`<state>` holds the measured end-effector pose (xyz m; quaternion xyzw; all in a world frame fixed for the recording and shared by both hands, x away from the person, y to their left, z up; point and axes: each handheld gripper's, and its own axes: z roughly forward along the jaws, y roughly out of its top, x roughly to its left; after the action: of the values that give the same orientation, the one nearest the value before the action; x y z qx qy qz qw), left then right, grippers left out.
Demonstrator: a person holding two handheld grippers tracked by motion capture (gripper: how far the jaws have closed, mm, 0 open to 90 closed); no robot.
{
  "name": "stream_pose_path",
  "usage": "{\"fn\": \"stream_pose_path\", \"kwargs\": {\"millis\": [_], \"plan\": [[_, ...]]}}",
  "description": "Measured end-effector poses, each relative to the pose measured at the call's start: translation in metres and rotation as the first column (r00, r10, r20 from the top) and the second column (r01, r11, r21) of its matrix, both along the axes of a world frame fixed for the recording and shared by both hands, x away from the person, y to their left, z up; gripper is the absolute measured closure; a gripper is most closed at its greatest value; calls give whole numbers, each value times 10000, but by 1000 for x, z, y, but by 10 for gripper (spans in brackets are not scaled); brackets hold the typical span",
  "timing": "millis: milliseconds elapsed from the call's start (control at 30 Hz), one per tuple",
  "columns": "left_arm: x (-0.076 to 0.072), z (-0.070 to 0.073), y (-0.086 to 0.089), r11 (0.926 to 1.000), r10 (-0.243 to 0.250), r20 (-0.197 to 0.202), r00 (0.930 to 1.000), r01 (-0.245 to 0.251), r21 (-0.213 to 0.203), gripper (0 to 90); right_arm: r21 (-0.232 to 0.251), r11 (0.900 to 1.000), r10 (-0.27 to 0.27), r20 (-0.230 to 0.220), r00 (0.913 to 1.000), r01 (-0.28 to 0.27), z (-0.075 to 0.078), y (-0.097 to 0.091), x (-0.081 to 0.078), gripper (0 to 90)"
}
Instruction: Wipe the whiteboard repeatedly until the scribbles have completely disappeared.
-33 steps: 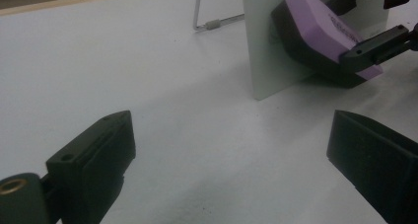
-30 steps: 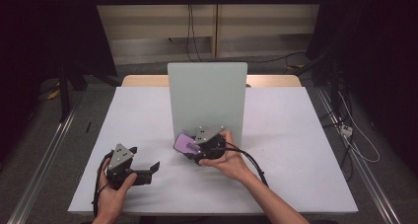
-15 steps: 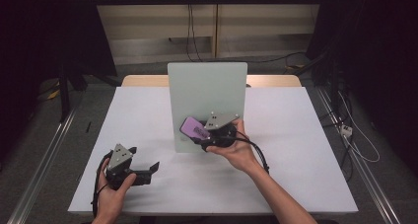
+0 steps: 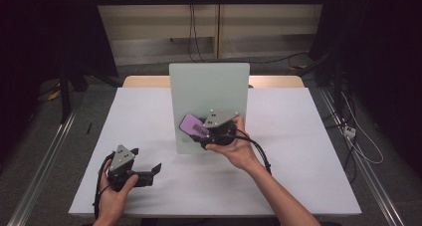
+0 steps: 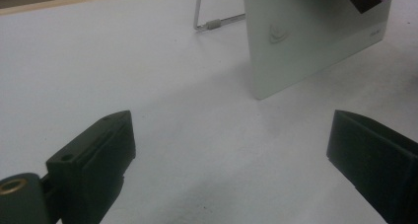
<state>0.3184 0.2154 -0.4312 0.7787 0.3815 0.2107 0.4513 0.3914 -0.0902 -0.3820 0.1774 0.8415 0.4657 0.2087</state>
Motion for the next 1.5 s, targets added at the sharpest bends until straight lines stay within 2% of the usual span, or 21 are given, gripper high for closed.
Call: {"fn": "stream_pose_path", "kwargs": {"millis": [200, 300, 500, 667, 933, 1067, 1267, 1500], "plan": [[0, 0, 1, 10000, -9, 26, 10000, 9, -52, 44, -63, 9998, 180, -26, 9998, -180, -4, 12, 1, 414], [0, -1, 0, 10000, 8, 8, 10000, -8, -46, 44, 101, 9998, 175, -70, 9998, -174, -6, 15, 2, 414], [1, -1, 0, 10000, 12, -16, 10000, -12, -7, 44, -42, 9995, 300, -182, 9994, -300, -3, 19, 4, 415], [1, -1, 0, 10000, 29, -46, 10000, -29, -25, 44, 41, 9994, 348, -252, 9991, -347, -4, 22, 5, 415], [0, 0, 2, 10000, 50, -14, 10000, -50, -55, 44, -322, 9971, 668, -554, 9962, -686, -17, 34, 3, 416], [0, 0, 2, 9999, 82, -30, 10000, -83, -81, 44, -499, 9942, 911, -837, 9923, -955, -27, 42, 2, 416], [0, 0, 3, 10000, 68, -9, 10000, -68, -55, 44, -758, 9893, 1166, -1035, 9878, -1247, -38, 55, 0, 416], [0, 0, 3, 10000, 53, -8, 10000, -53, -56, 44, -886, 9835, 1452, -1325, 9805, -1577, -46, 59, 0, 416]]}}
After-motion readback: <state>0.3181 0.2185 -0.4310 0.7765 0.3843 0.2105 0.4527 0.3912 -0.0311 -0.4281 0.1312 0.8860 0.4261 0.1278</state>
